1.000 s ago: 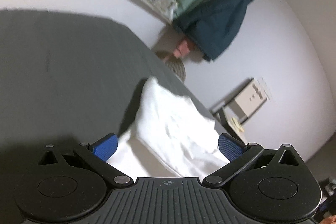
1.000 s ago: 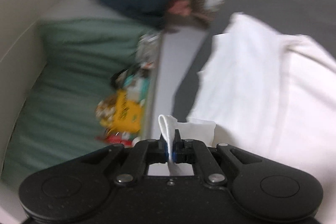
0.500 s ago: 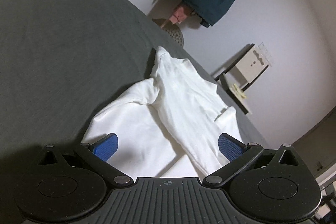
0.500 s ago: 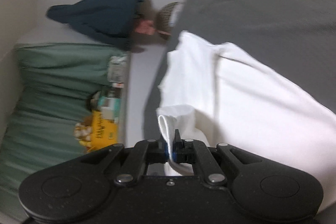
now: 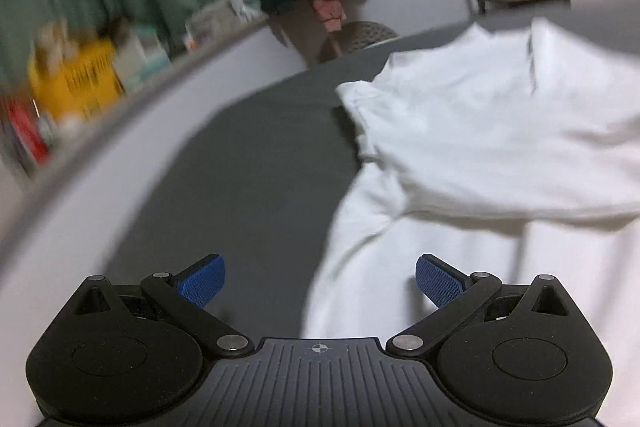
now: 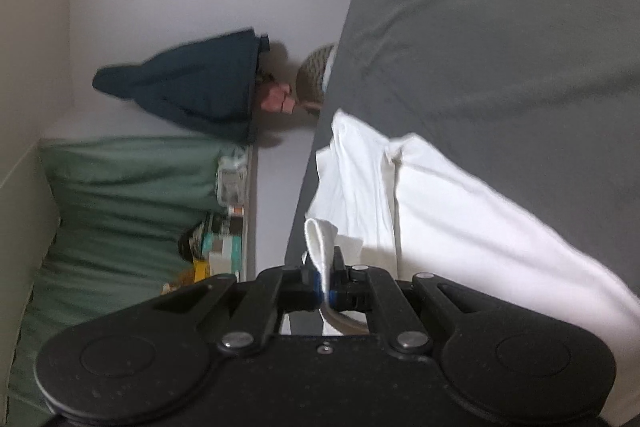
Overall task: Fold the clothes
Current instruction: 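Carry the sleeve cuff with the right tool across the shirt body, then lay the sleeve on the shirt and open the right tool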
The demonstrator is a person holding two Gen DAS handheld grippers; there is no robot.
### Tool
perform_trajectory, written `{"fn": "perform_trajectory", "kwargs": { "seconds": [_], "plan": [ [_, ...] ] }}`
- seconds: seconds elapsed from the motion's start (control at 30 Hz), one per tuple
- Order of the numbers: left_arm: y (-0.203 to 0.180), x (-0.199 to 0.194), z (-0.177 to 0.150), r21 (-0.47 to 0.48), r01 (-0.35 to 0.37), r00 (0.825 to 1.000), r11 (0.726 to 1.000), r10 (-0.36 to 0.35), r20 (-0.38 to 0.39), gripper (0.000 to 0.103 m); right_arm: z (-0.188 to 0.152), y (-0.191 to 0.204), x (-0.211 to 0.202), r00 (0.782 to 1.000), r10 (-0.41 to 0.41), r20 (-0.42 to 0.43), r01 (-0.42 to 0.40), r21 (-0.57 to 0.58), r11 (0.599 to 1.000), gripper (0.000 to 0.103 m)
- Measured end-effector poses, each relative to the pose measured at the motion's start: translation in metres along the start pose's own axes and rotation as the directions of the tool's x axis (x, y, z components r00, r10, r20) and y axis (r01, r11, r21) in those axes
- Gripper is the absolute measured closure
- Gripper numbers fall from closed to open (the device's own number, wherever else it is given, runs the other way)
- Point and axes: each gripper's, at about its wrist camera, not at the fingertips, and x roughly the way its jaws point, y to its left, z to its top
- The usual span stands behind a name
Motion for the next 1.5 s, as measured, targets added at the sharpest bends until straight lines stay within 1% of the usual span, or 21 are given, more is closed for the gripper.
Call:
{"fn": "perform_trajectory", "kwargs": {
  "seconds": [0.13,0.27,0.4,0.47,0.57,0.63,0.7,0.73,0.8,0.83,0.9,0.97,1.1,1.17,1.23,1.27,1.3,1.33,1.4,1.43,1.5],
  "plan": [
    [-0.018,0.011,0.008,0.153,-0.054,0.997,0.987,0.045,0.060,0.000,-0.001,-0.013,0.001,0.998,0.013,-0.058,-0.010,0.051,0.999,0.098],
    [-0.036,0.023,0.019,0.298,-0.117,0.988,0.947,0.081,0.130,0.000,0.003,-0.015,-0.004,0.996,0.034,-0.082,-0.029,0.058,0.998,0.098],
    [-0.042,0.032,0.034,0.345,-0.132,0.984,0.929,0.082,0.156,0.000,0.008,-0.013,-0.008,0.994,0.072,-0.079,-0.066,0.077,0.995,0.098],
    [-0.042,0.036,0.036,0.337,-0.153,0.981,0.929,0.102,0.164,0.000,0.010,-0.011,-0.011,0.993,0.090,-0.077,-0.084,0.085,0.993,0.098],
    [-0.037,0.038,0.034,0.291,-0.192,0.974,0.937,0.145,0.177,0.000,0.011,-0.009,-0.014,0.990,0.116,-0.081,-0.108,0.102,0.989,0.098],
    [-0.033,0.039,0.029,0.253,-0.272,0.954,0.928,0.226,0.195,0.000,0.008,-0.006,-0.014,0.986,0.137,-0.095,-0.126,0.115,0.985,0.098],
    [-0.023,0.042,0.026,0.198,-0.333,0.936,0.922,0.299,0.183,0.000,0.003,-0.001,-0.014,0.981,0.159,-0.115,-0.144,0.125,0.982,0.098],
    [-0.015,0.045,0.025,0.161,-0.342,0.935,0.926,0.318,0.160,0.000,-0.001,0.001,-0.012,0.982,0.140,-0.124,-0.126,0.111,0.986,0.098],
    [0.001,0.052,0.021,0.093,-0.314,0.948,0.945,0.306,0.087,0.000,-0.009,0.004,-0.009,0.985,0.101,-0.142,-0.089,0.083,0.993,0.098],
    [0.008,0.056,0.019,0.059,-0.301,0.953,0.952,0.298,0.052,0.000,-0.012,0.003,-0.007,0.987,0.060,-0.149,-0.052,0.055,0.997,0.098],
    [0.017,0.058,0.014,0.013,-0.260,0.965,0.965,0.260,0.030,0.000,-0.017,-0.003,-0.005,0.987,-0.023,-0.161,0.026,0.013,1.000,0.098],
    [0.020,0.057,0.011,-0.003,-0.246,0.969,0.969,0.246,0.035,0.000,-0.021,-0.010,-0.004,0.980,-0.104,-0.170,0.101,-0.023,0.995,0.098],
    [0.029,0.051,0.008,-0.043,-0.230,0.973,0.972,0.231,0.020,0.000,-0.030,-0.022,-0.005,0.948,-0.267,-0.172,0.256,-0.084,0.963,0.095],
    [0.041,0.039,0.004,-0.107,-0.210,0.978,0.972,0.210,-0.009,0.000,-0.033,-0.026,-0.006,0.931,-0.324,-0.170,0.311,-0.100,0.945,0.094],
    [0.052,0.028,0.000,-0.171,-0.190,0.982,0.967,0.186,-0.037,0.000,-0.036,-0.028,-0.006,0.912,-0.375,-0.163,0.359,-0.122,0.925,0.081],
    [0.058,0.022,-0.002,-0.203,-0.181,0.983,0.962,0.174,-0.050,0.000,-0.036,-0.026,-0.008,0.904,-0.402,-0.143,0.383,-0.141,0.913,0.063],
    [0.063,0.016,-0.004,-0.236,-0.170,0.985,0.957,0.160,-0.063,0.000,-0.037,-0.023,-0.010,0.899,-0.422,-0.120,0.400,-0.170,0.901,0.055],
    [0.070,0.010,-0.005,-0.282,-0.134,0.990,0.950,0.114,-0.084,0.000,-0.038,-0.016,-0.012,0.894,-0.440,-0.087,0.414,-0.216,0.884,0.055],
    [0.079,-0.002,-0.004,-0.393,-0.063,0.993,0.917,0.019,-0.114,0.000,-0.042,0.004,-0.011,0.894,-0.448,-0.024,0.414,-0.340,0.844,0.055],
    [0.081,-0.007,-0.003,-0.451,-0.028,0.995,0.892,-0.021,-0.102,0.000,-0.044,0.016,-0.010,0.895,-0.446,0.010,0.410,-0.410,0.814,0.055],
    [0.085,-0.016,-0.002,-0.560,0.041,0.993,0.827,-0.097,-0.071,0.000,-0.048,0.047,0.017,0.923,-0.384,-0.026,0.317,-0.518,0.795,0.054]
  ]
}}
